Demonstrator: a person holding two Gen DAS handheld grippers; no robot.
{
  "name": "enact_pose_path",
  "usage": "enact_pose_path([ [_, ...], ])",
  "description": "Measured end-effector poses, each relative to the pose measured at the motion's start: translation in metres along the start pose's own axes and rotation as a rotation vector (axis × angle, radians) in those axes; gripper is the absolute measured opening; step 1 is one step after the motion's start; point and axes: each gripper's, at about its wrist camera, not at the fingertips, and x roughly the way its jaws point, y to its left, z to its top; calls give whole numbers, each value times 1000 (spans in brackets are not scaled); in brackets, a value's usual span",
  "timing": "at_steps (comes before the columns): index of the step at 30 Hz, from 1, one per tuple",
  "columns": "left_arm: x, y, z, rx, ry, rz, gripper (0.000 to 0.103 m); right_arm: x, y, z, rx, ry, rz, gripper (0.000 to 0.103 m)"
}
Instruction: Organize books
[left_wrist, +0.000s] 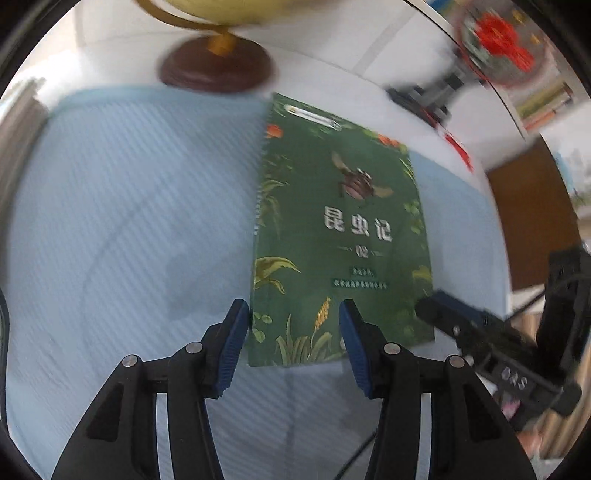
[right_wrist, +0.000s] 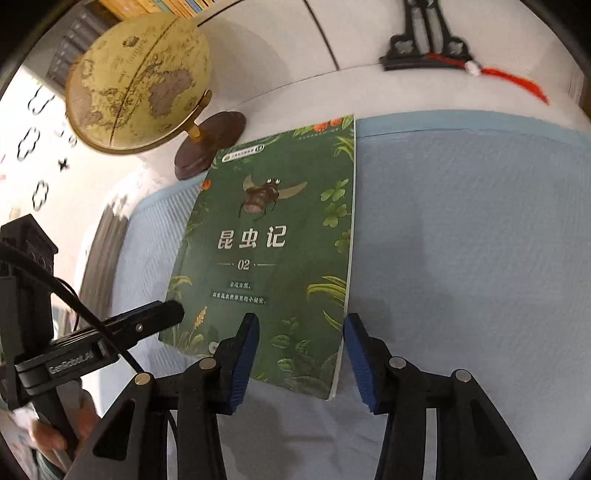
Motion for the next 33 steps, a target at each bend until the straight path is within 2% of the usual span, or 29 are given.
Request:
enact_pose_path([
  [6, 25, -85, -70, 110, 71, -18, 47, -53, -71, -42, -12, 39, -84, 48],
  [13, 42, -163, -140, 111, 170, -164, 47, -122, -153, -96, 57, 23, -133, 51],
  [16, 47, -191, -163, 130, 182, -164, 47, -140, -183, -117, 83, 42, -135, 54],
  [20, 41, -201, -163, 117, 149, -124, 47, -148, -207, -138, 140, 87, -89, 53],
  [23, 32, -191, -163, 60, 115, -74, 47, -151, -221, -154, 180, 102, -60, 53],
  [26, 32, -178, -159, 4, 122, -86, 47, -148, -208, -154, 163, 73, -100, 51],
  [28, 38, -177, -161, -8, 140, -73, 47, -152, -200, -155, 135, 46, -165, 49],
  [33, 52, -195, -163, 26, 143, -49, 47, -155, -191, -168, 48, 39, -261, 49],
])
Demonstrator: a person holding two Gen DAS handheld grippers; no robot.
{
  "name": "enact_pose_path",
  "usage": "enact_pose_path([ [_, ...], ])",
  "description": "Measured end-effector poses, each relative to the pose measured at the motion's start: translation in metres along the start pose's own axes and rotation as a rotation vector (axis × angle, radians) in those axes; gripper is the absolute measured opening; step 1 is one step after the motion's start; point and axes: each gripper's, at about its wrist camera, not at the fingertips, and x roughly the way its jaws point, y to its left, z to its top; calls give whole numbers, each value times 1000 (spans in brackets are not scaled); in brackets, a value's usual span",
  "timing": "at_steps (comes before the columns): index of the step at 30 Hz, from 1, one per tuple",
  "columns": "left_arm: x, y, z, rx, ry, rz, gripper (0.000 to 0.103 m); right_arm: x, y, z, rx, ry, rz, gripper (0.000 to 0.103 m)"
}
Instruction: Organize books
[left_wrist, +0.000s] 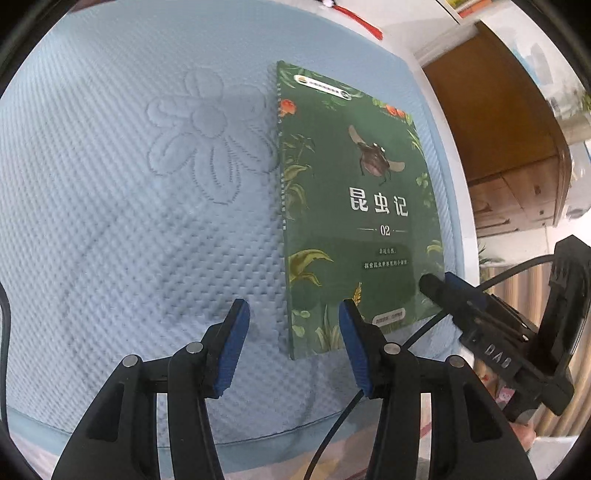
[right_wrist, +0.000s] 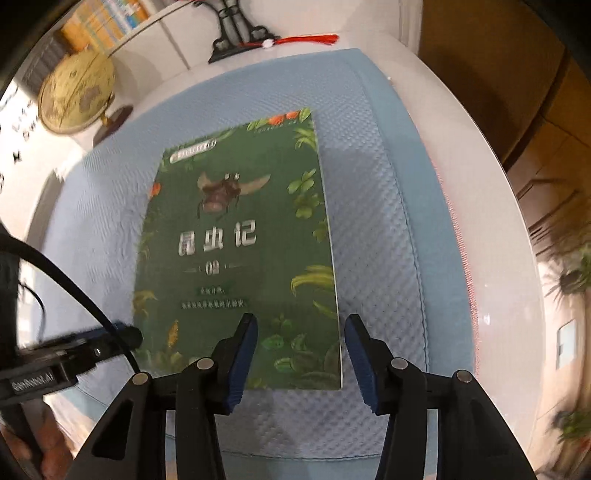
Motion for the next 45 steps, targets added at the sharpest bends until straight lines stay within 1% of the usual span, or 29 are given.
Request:
enact_pose_path([
  [2, 3, 0, -3, 7, -5, 9, 47, 6, 0, -5, -8, 22, -8, 49],
  [4, 5, -4, -1, 4, -15, 5, 47, 5, -1, -8, -6, 16, 2, 49],
  [6, 7, -5, 1, -10, -25, -17, 47, 3, -2, -8, -20, 19, 4, 49],
  [10, 5, 3, 3, -35, -45, -53, 47, -2, -7, -3, -13, 0, 29, 49],
  [14, 1, 6, 0, -26, -64, -36, 47, 5, -10, -3, -23, 9, 42, 49],
  [19, 7, -8, 0, -9, -84, -9, 47, 4, -4, -2, -67, -5, 35, 49],
  [23, 5, -5, 0, -21, -96, -7, 47, 6, -8, 1, -65, 3, 55, 49],
  [26, 6, -8, 1, -14, -99, 2, 47, 6, -6, -2, -94, -1, 60, 49],
  [29, 8, -15, 2, -9, -88, -23, 47, 7, -6, -4, -104, -2, 60, 51],
  [30, 6, -15, 2, -8, -86, -38, 47, 7, -7, -3, -103, -2, 60, 52],
  [32, -3, -13, 2, -31, -94, -119, 47, 7, -12, -3, -93, -4, 59, 54],
  [33, -10, -11, 2, -44, -106, -169, 47, 7, -15, -2, -85, -4, 68, 54],
  [34, -20, -9, 3, -60, -123, -253, 47, 7, -17, 0, -75, -4, 84, 55],
  [36, -30, -7, 5, -78, -132, -365, 47, 8, -19, 1, -57, -5, 114, 58],
  [37, -33, -6, 6, -88, -136, -417, 47, 8, -20, 1, -54, -5, 124, 59],
  [38, -32, -6, 7, -98, -137, -436, 47, 8, -18, 1, -63, -4, 125, 60],
  [39, -29, -7, 8, -101, -135, -420, 47, 8, -17, 0, -73, -5, 120, 62],
  [41, -15, -9, 10, -82, -123, -314, 47, 9, -11, -1, -90, -10, 106, 64],
  [43, 2, -7, 10, -86, -90, -281, 46, 10, -6, -4, -110, -13, 87, 66],
  [44, 12, -8, 10, -96, -70, -272, 43, 10, -4, -5, -121, -14, 80, 67],
  [45, 21, -9, 9, -100, -56, -258, 42, 10, -3, -6, -129, -16, 74, 68],
])
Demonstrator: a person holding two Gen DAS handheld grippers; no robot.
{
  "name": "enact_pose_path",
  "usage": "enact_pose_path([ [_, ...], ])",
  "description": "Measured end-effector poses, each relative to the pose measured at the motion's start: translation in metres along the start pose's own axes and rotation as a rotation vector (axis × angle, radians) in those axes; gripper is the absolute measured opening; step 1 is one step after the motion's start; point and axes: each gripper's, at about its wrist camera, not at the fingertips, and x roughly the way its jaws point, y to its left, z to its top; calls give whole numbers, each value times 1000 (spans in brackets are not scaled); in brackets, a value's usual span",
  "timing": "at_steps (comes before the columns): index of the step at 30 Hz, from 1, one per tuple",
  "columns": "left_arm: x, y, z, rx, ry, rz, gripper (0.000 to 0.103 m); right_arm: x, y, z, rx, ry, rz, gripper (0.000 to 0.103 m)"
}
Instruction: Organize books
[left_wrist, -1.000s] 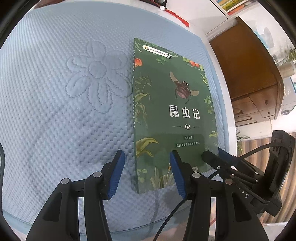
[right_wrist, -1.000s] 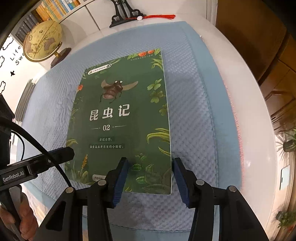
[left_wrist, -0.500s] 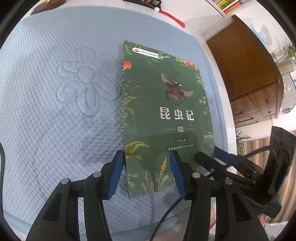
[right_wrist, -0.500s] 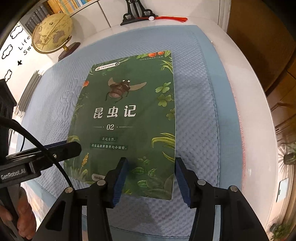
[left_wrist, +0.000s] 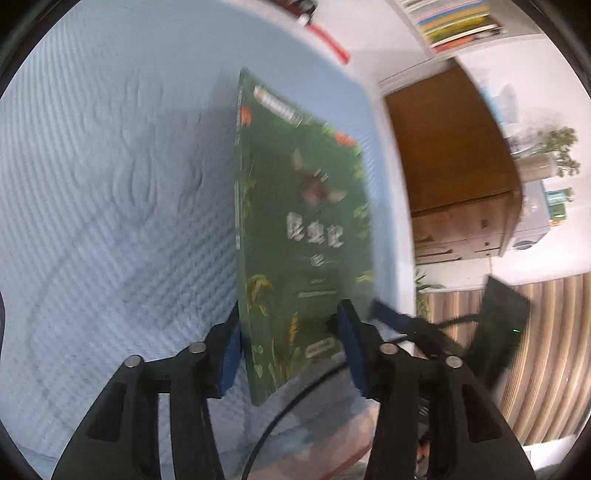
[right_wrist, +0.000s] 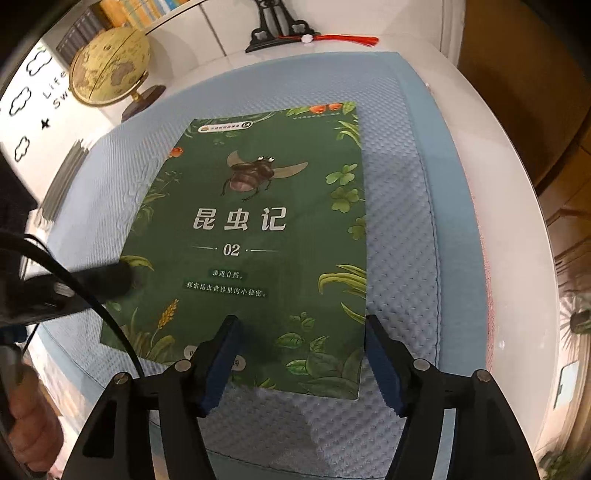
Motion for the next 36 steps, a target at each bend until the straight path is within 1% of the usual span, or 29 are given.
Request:
enact_pose_path([
  [1, 7, 0, -1, 3, 3, 26, 40, 2, 4, 2, -3, -1, -2, 70],
  [3, 9, -3, -1, 11, -26, 40, 39, 4, 5, 2, -3, -4, -6, 74],
  [4, 10, -5, 0, 12, -23, 50, 39, 5, 7, 3, -4, -4, -6, 75],
  [5, 11, -6, 1, 15, -24, 56, 37, 5, 9, 4, -8, -3, -10, 76],
  [8, 13, -11, 6, 7, -16, 55, 36, 6, 11, 6, -4, 5, -13, 76],
  [10, 8, -11, 6, 4, -6, 29, 36, 2, 7, 9, 32, 12, 22, 76],
  [12, 8, -14, 5, 0, 7, -9, 36, -2, -1, 12, 81, 12, 82, 76],
  [13, 11, -17, 4, 4, 11, -7, 36, -3, -6, 13, 115, 14, 129, 76],
  [15, 19, -21, 3, 24, 17, 29, 36, -2, -16, 14, 185, 24, 206, 76],
  [16, 24, -22, 4, 21, 23, 43, 36, -1, -19, 14, 205, 30, 226, 76],
  [17, 26, -21, 5, 8, 22, 31, 36, -1, -21, 14, 221, 33, 244, 76],
  [18, 25, -20, 6, -13, 23, -5, 36, -2, -23, 13, 230, 31, 255, 76],
  [19, 22, -17, 8, -48, 29, -68, 35, -3, -25, 13, 231, 30, 259, 76],
  [21, 16, -8, 13, -138, 44, -230, 35, -8, -31, 13, 235, 30, 257, 76],
  [23, 13, -4, 17, -187, 58, -325, 35, -7, -38, 10, 261, 55, 292, 76],
  [25, 12, -4, 17, -209, 70, -369, 35, -1, -44, 10, 306, 82, 351, 78],
  [26, 12, -3, 16, -227, 78, -400, 35, 2, -50, 9, 341, 86, 394, 79],
  [29, 13, 6, 15, -294, 100, -490, 35, 6, -65, 7, 434, 80, 522, 80],
  [31, 21, 13, 11, -356, 121, -563, 35, 12, -69, 6, 484, 77, 605, 80],
  [32, 25, 13, 10, -382, 130, -578, 35, 17, -72, 7, 515, 76, 646, 80],
  [33, 26, 15, 9, -387, 135, -571, 35, 21, -74, 7, 537, 74, 667, 79],
  [34, 25, 15, 8, -369, 132, -537, 35, 23, -74, 8, 548, 61, 676, 68],
  [35, 23, 14, 8, -350, 124, -500, 35, 23, -74, 10, 552, 50, 673, 61],
  [36, 20, 14, 10, -329, 120, -464, 35, 23, -73, 11, 550, 52, 658, 52],
])
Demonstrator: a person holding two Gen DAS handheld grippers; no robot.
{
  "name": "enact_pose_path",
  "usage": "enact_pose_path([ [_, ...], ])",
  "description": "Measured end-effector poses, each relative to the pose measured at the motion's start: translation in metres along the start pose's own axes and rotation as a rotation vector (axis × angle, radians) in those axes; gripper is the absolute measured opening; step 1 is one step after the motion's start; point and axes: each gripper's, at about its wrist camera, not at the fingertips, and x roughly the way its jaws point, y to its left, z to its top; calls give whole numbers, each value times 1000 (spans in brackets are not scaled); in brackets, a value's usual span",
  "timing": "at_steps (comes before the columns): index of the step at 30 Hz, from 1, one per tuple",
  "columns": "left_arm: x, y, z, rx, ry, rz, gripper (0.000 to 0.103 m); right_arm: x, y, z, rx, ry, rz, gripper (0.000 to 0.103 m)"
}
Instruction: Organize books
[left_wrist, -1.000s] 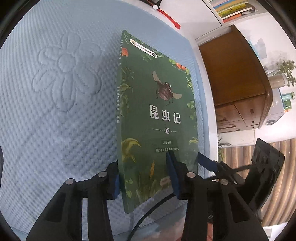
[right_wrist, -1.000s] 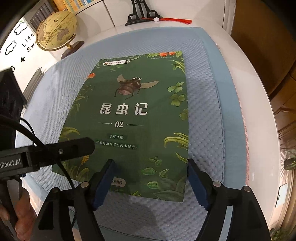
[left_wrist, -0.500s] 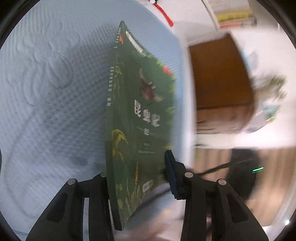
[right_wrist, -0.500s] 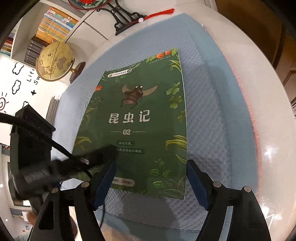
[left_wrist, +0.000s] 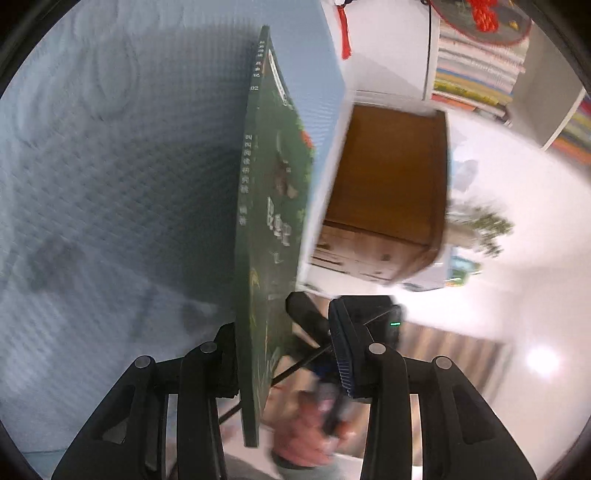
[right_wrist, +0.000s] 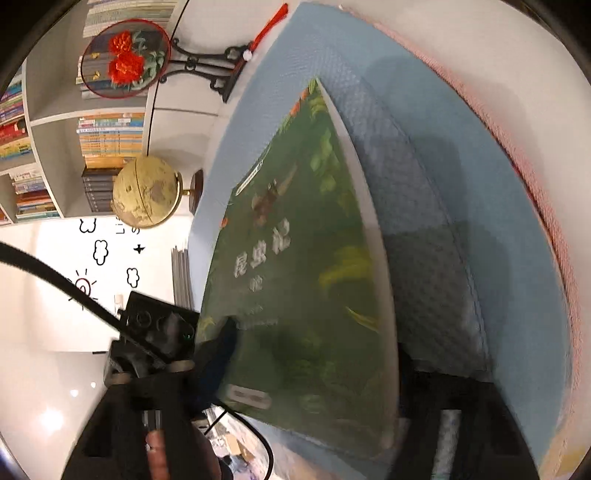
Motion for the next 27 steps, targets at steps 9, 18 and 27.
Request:
enact_pose_path([
  [9, 24, -39, -19, 346, -92, 572, 35, 8, 50, -23, -322, -63, -342, 32],
  [18, 14, -70, -40, 513, -133, 651, 35, 33, 90, -49, -566, -103, -546, 32],
  [27, -31, -75, -46, 550, -195, 630, 35, 42, 128, -78, -687, -140, -555, 32],
])
